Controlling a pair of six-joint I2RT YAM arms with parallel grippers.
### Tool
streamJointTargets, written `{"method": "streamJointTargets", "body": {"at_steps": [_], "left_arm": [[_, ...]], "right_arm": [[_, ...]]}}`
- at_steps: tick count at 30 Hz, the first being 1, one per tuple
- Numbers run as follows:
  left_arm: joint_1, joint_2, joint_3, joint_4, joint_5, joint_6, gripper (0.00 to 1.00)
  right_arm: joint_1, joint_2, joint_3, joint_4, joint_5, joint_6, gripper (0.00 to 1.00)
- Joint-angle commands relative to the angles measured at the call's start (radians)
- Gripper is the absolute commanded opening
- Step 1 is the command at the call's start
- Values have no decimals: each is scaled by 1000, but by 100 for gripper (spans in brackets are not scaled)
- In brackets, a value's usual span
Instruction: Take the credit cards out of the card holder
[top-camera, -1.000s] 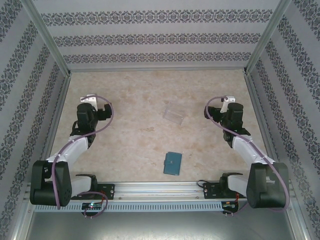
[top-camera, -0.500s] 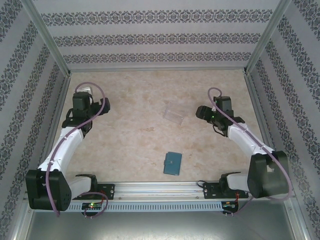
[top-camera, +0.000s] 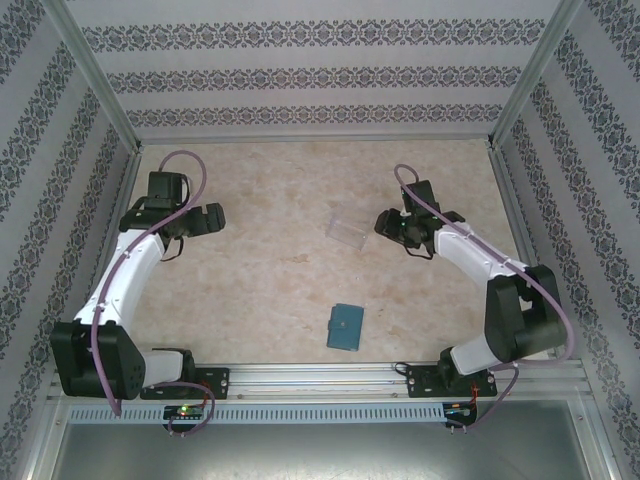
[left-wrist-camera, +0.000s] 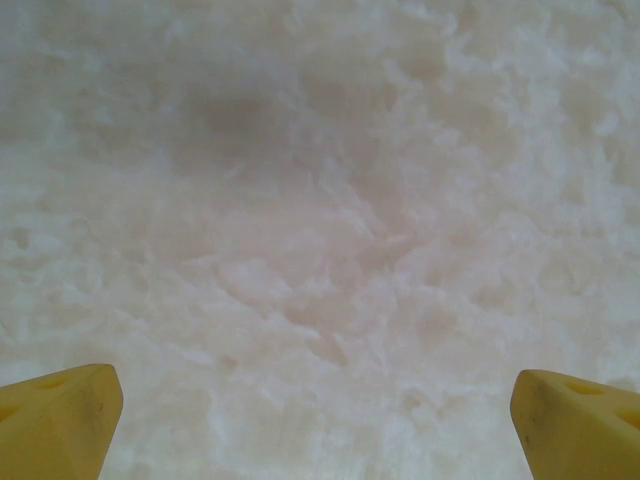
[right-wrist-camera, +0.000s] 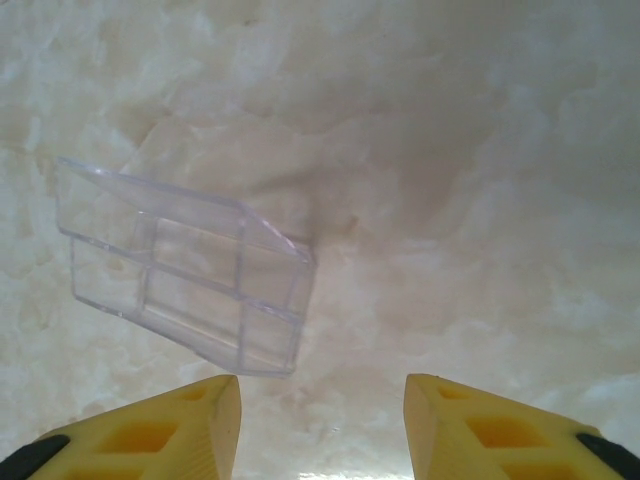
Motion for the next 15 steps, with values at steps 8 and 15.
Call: {"method": "streamJointTargets", "body": {"at_steps": [8, 15], "left_arm": [[4, 26, -18, -51, 25, 73, 100], [3, 8, -30, -53, -19, 76, 100]], "right_arm": [[34, 118, 178, -133, 95, 51, 35], [58, 175, 243, -145, 93, 47, 30]]}}
